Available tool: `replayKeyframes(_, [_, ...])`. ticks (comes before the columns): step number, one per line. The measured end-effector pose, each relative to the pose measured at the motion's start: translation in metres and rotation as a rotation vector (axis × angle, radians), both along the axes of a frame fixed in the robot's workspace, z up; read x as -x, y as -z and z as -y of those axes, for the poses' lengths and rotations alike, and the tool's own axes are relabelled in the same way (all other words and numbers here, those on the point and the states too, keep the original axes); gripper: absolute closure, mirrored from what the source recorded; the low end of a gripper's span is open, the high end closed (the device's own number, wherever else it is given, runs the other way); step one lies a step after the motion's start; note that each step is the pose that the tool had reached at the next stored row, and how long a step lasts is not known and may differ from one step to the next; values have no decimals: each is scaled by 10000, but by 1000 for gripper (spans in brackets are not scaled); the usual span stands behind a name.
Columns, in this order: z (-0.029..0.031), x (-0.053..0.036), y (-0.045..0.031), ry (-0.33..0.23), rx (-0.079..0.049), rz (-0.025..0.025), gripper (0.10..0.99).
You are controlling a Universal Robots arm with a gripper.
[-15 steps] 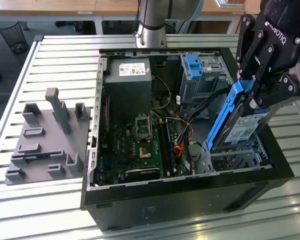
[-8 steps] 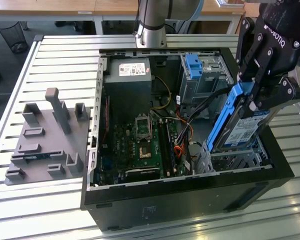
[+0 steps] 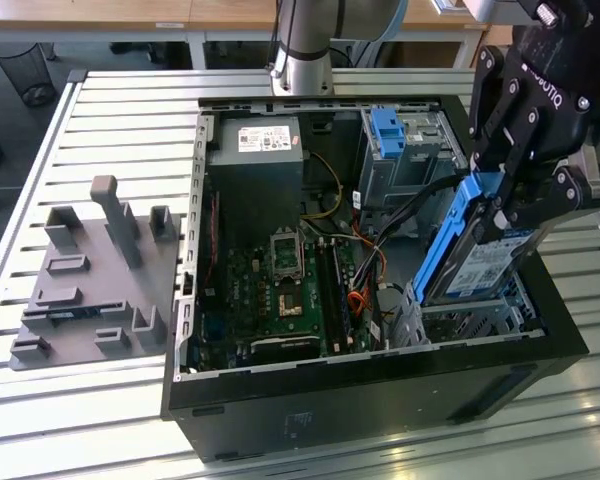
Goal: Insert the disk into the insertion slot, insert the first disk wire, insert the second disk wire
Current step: 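Insert the disk into the insertion slot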
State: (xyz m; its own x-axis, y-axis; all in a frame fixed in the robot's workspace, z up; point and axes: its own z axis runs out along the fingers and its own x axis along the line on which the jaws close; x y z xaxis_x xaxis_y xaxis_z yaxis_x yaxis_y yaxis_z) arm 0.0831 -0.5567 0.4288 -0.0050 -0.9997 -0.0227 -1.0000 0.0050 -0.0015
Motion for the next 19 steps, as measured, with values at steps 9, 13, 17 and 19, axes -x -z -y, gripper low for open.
replayKeyframes(9, [0, 0, 86, -1, 0, -7, 722])
replayKeyframes(13, [0, 0, 125, -1, -1, -7, 722])
replayKeyframes(17, [0, 0, 161, -1, -2, -7, 722])
replayKeyframes(19, [0, 0, 175, -1, -1, -7, 722])
